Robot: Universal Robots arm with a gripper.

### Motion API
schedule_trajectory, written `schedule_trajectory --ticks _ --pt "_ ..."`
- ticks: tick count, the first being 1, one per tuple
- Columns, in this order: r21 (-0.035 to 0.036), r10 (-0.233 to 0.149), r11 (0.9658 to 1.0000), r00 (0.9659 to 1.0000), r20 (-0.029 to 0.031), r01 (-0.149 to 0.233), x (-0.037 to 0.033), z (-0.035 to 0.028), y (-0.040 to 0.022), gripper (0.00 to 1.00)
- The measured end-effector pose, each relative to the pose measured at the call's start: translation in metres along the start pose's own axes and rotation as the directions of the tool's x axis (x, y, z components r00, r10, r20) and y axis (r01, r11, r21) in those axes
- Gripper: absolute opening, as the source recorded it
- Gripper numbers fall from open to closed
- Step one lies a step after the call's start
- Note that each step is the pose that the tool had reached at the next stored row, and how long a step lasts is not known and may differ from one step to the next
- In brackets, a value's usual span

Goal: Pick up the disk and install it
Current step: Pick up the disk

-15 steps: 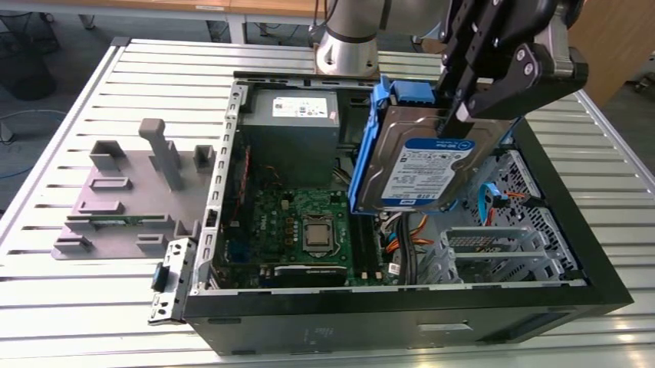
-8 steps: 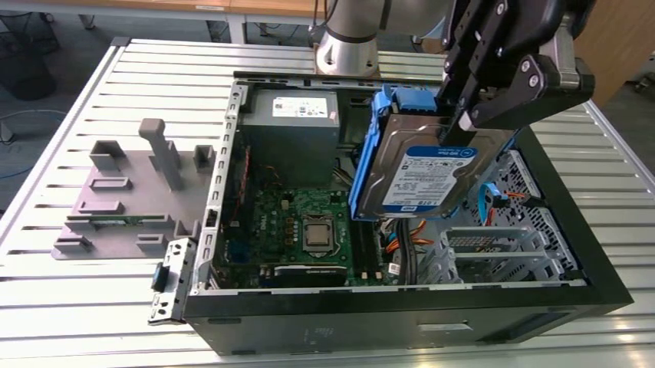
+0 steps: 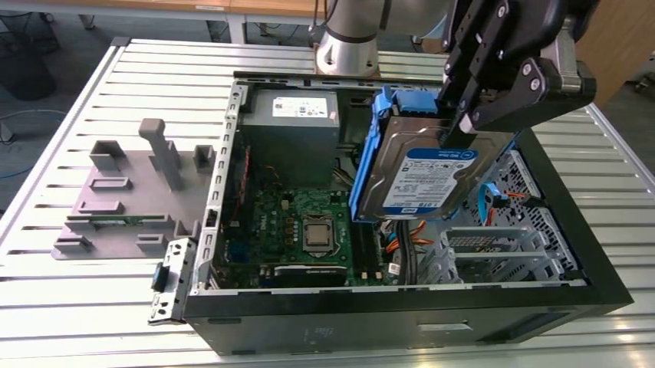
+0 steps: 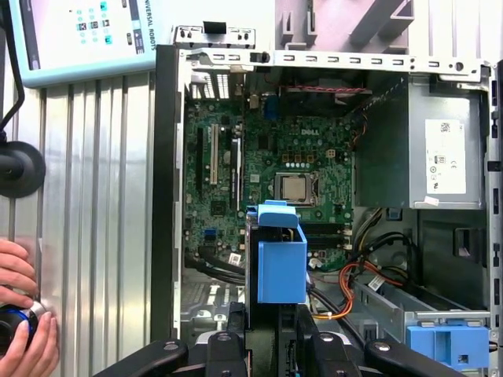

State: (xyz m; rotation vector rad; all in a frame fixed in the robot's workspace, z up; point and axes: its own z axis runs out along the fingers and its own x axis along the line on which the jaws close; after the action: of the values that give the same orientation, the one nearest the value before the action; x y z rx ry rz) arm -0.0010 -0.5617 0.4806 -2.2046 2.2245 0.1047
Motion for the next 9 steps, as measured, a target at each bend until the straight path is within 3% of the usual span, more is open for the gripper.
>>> schedule_trajectory --ticks 9 --pt "0.0000 0.000 1.0000 1.0000 -0.0001 0.000 0.0011 0.0002 -0.0001 0.35"
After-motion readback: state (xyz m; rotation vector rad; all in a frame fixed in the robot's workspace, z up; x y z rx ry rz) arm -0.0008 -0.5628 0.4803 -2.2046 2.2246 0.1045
